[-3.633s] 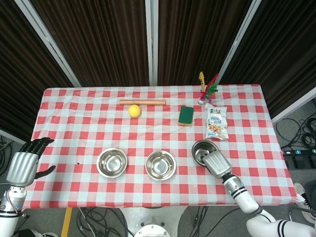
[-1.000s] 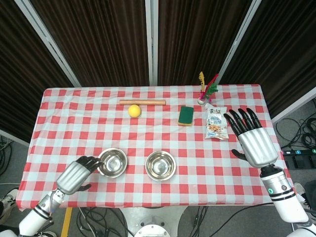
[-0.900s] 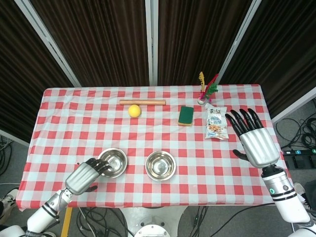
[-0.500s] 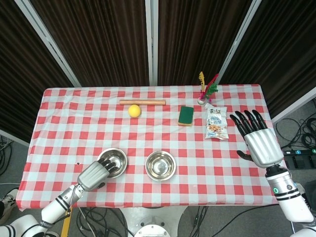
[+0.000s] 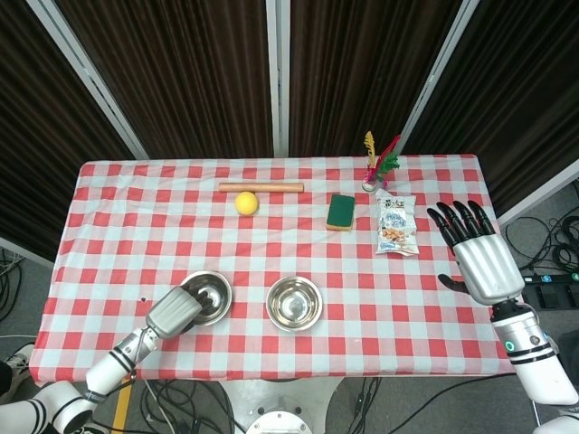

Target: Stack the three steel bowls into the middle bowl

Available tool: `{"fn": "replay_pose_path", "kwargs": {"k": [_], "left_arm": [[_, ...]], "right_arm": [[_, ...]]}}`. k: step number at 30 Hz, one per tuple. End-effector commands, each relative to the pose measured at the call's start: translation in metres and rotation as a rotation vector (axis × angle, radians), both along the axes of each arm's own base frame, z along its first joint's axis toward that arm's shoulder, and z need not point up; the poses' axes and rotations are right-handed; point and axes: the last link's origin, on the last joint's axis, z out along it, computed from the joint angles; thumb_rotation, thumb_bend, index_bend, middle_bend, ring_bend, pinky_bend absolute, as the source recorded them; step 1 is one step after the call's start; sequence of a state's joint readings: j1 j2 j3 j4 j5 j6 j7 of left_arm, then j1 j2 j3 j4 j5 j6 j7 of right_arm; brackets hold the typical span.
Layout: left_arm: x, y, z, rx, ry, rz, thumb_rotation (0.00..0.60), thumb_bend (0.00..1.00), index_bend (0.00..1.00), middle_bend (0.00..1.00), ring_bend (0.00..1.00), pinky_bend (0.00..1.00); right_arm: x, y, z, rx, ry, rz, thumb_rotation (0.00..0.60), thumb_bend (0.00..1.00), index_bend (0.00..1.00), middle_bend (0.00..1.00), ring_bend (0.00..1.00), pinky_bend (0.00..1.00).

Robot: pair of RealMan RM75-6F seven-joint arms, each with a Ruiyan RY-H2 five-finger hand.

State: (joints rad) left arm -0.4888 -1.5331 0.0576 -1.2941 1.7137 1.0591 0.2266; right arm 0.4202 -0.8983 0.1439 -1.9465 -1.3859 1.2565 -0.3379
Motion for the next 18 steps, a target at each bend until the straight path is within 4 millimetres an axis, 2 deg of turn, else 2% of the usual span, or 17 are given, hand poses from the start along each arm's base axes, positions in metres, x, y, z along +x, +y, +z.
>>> {"fn": "replay_pose_path", "kwargs": {"k": [1,9,18], "left_arm": [[0.0012,0.0004,-0.001,0.005,-0.006,-0.008,0.6,0.31,0.51,0.54,0.48,0.54],[-0.0004,0.0004,-0.0084,0.003,0.007,-0.028,0.6,0.34,0.63,0.65,0.6,0.64],[0.0076,0.0029,-0.0102,0.036,-0.035,-0.083,0.6,0.37,0.69,0.72,0.67,0.7]], "right_arm": [[0.0005,-0.0011,-0.0004,0.0,-0.001,-0.002,0.6,0.0,0.0,0.06,0.0,0.0],[0.0009,-0.002,0.0008,-0.008,-0.002,-0.009,0.6,0.0,0.0,0.06,0.0,0.0],[-0.0043,-0.0022,0.003,-0.015,0.001,-0.026,0.6,0.0,0.0,0.06,0.0,0.0]]}}
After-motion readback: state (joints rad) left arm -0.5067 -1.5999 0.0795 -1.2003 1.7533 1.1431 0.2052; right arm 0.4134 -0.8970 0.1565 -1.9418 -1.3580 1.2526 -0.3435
